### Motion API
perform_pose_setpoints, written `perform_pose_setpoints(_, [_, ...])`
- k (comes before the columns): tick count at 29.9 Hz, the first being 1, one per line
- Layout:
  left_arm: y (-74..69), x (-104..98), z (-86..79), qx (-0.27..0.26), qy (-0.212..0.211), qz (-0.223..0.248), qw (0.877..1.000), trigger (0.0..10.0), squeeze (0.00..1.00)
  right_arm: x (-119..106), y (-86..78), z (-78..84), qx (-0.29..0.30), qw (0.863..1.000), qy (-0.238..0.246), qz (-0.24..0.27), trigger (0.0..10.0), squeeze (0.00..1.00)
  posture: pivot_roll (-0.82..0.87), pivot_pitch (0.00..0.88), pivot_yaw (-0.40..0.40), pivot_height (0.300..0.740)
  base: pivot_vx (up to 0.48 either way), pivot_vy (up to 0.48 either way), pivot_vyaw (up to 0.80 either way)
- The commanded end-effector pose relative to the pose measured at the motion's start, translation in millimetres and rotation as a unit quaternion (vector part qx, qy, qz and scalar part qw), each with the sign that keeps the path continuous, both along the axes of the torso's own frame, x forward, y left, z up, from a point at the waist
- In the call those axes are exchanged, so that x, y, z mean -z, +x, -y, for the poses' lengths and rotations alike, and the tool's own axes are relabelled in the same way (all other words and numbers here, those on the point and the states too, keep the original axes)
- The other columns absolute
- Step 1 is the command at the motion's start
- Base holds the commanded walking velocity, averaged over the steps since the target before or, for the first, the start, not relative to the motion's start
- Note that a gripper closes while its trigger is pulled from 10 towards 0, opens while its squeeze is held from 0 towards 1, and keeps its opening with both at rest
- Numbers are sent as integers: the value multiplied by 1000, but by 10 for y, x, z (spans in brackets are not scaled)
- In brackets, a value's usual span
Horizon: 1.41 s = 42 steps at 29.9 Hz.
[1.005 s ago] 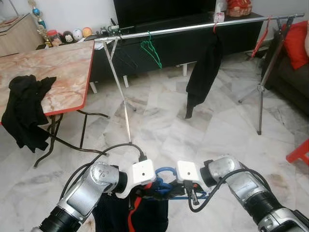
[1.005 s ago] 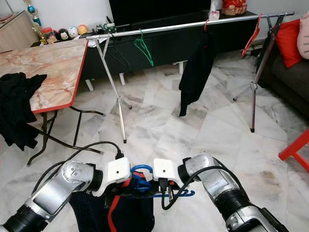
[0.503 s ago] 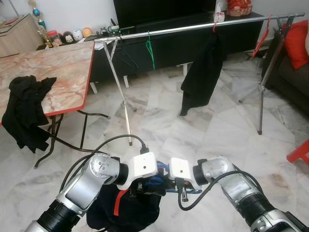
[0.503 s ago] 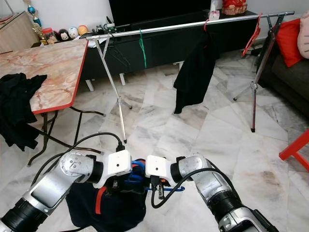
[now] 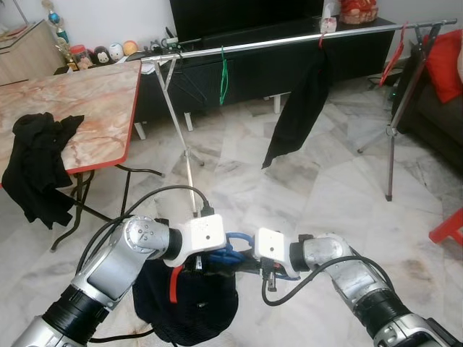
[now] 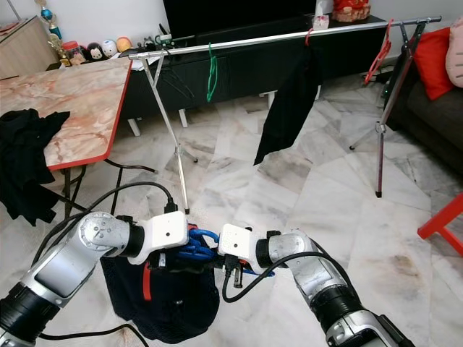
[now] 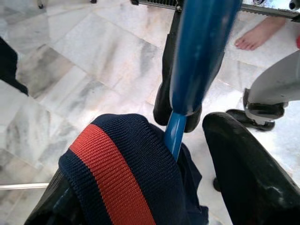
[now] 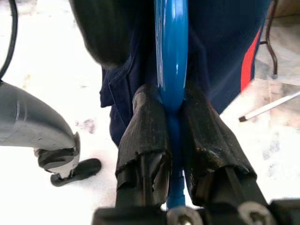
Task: Hang hanger
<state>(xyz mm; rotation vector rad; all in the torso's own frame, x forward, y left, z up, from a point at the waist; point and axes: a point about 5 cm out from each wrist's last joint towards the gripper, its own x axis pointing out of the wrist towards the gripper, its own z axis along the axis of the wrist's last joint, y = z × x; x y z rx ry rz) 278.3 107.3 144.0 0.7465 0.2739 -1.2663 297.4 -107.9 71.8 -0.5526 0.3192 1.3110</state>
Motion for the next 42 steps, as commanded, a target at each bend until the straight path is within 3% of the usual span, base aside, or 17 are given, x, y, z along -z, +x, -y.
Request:
perform_pose_setpoints(1, [42, -137, -40, -3, 4, 35, 999, 10000, 0, -75, 61, -38, 6, 1000, 14, 22, 0, 0, -116, 0, 113, 740, 0, 0, 0])
perform_pose_setpoints(6, [54, -184, -44, -6, -3, 41, 999, 10000, 0, -64, 78, -24, 20, 999, 14, 26, 0, 0, -116, 0, 113, 740, 0, 0, 0])
perform_pose_setpoints(9, [-14, -166, 74, 28, -6, 28, 999, 10000, 0, -68, 91, -40, 32, 999, 23, 30, 0, 0, -120, 0, 110, 740, 0, 0, 0])
perform_pose_setpoints(16, [-25, -75, 131, 58, 58, 54, 995, 10000, 0, -51, 105, -58, 37, 998, 21, 35, 0, 0, -120, 0, 113, 740, 0, 0, 0])
perform_pose_setpoints(24, [152, -194, 122, 9, 58, 137, 989, 10000, 0, -56, 170, -48, 72, 996, 19, 56, 0, 0, -119, 0, 109, 740, 0, 0, 0])
perform_pose_setpoints(31, [116, -166, 139, 17, 71, 149, 986, 10000, 0, -86, 258, -81, 118, 990, 32, 74, 0, 0, -119, 0, 110, 740, 0, 0, 0])
perform_pose_setpoints(42, [215, -180, 166, -3, 82, 199, 977, 10000, 0, -127, 362, -107, 184, 978, 51, 80, 0, 0, -123, 0, 113, 740, 0, 0, 0])
